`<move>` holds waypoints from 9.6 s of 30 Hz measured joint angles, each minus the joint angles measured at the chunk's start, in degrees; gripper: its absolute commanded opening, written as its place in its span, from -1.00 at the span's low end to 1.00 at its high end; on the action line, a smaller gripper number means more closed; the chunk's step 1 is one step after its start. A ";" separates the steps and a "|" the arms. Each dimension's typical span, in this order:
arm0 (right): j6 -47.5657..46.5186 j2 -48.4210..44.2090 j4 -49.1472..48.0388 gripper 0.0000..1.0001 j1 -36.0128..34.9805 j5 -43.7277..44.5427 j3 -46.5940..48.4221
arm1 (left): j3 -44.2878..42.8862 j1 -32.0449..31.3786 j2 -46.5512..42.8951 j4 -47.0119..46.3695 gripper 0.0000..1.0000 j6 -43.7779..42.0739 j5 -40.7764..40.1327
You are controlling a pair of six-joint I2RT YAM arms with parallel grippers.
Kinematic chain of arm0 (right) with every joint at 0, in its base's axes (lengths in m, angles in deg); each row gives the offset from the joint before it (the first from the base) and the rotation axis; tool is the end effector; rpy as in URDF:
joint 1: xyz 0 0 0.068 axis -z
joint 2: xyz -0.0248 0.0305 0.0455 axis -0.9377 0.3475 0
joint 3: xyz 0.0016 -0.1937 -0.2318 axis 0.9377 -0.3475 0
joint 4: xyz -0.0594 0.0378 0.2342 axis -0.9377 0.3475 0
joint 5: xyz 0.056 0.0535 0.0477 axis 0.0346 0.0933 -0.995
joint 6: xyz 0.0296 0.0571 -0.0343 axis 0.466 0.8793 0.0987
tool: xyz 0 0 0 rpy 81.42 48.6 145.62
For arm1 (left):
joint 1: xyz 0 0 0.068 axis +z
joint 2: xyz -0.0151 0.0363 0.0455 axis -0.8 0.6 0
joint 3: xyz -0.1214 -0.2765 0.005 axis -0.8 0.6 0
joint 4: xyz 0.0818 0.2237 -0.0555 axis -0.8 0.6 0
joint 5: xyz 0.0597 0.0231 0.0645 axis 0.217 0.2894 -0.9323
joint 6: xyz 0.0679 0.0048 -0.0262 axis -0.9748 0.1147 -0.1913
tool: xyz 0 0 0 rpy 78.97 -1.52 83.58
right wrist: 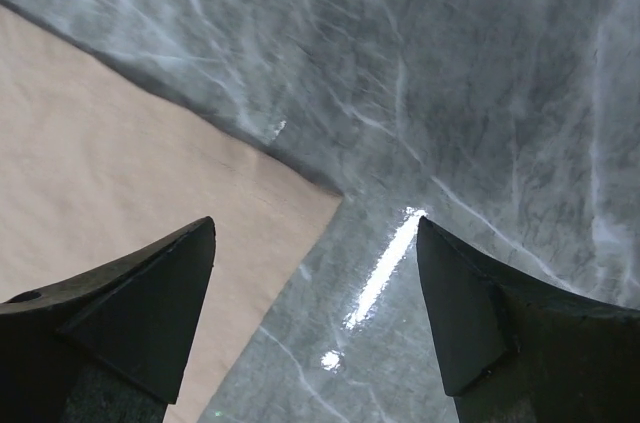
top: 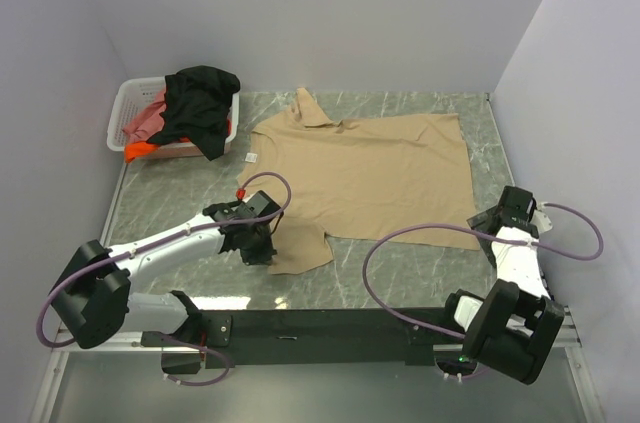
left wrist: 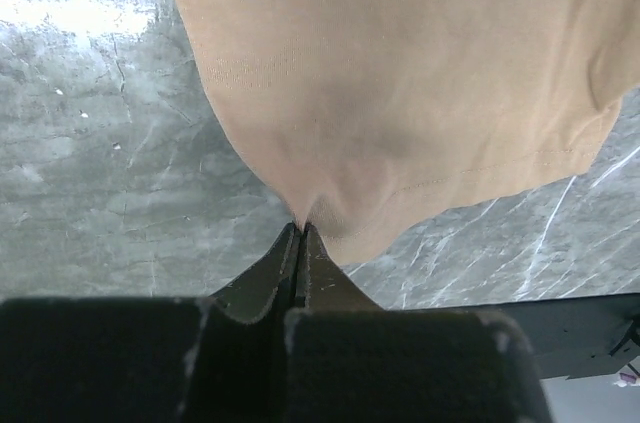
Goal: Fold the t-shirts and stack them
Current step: Fold the tshirt
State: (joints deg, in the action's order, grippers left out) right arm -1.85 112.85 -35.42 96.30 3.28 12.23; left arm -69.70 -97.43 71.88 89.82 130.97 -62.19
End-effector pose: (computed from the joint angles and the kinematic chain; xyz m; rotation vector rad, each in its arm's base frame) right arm 0.1487 -0.0873 0.1976 1.4493 2.1457 -0.1713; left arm 0.1485 -0.1388 0.2034 -0.3495 2.8373 -0.3110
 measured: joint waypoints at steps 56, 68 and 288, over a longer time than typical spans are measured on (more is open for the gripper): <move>1.27 9.20 -3.74 -0.06 -2.60 1.55 0.70 | -0.07 2.97 0.31 0.07 -0.99 -3.82 1.97; 1.31 12.04 -3.48 -0.14 -3.41 0.72 1.29 | -0.33 3.15 0.92 0.13 -0.99 -4.22 2.36; -15.65 38.36 20.11 -1.00 -9.11 -7.21 27.36 | -17.00 38.14 27.28 -19.28 0.99 -24.37 25.55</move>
State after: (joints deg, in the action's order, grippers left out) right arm -17.50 151.20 -15.31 87.18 -3.93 39.59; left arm -86.70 -59.29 99.16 70.55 106.60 -36.64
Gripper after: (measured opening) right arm 0.027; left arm 0.992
